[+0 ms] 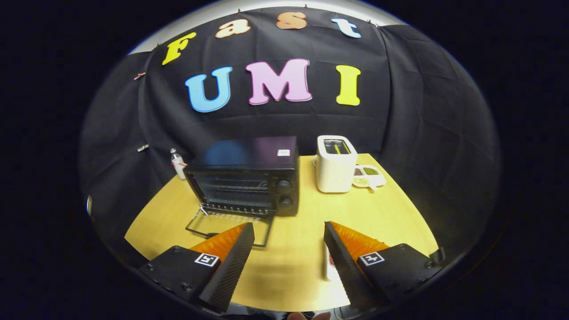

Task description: Open the toaster oven, put the food inside, and close the toaster oven door.

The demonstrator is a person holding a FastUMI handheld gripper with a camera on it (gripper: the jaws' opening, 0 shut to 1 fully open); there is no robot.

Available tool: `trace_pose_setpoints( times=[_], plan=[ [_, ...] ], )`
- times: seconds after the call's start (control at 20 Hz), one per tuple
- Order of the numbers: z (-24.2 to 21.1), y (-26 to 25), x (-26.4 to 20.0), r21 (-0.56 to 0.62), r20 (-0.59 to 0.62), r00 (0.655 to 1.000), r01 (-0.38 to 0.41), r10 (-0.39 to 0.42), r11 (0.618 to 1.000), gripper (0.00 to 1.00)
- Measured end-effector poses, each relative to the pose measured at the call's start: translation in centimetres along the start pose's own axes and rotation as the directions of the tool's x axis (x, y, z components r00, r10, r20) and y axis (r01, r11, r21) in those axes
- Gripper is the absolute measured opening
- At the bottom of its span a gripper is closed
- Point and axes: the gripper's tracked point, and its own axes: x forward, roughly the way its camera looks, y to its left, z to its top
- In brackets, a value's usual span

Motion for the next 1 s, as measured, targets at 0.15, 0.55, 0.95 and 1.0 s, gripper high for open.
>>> trace_pose_setpoints(
  times=[0.15, 0.55, 0.95, 1.0],
  plan=[
    [-1.7, -5.3, 0.7, 0.014, -0.075, 0.997, 0.029, -0.028, 0.999, 0.99],
    [-7.6, -13.6, 5.7, 0.198, -0.327, 0.942, -0.016, 0.082, 0.980, 0.98],
    [-12.0, -12.9, 8.5, 0.387, -0.474, 0.828, -0.110, 0.299, 0.916, 0.41],
    [-11.6, -12.5, 8.2, 0.433, -0.445, 0.831, -0.126, 0.333, 0.893, 0.38]
  ],
)
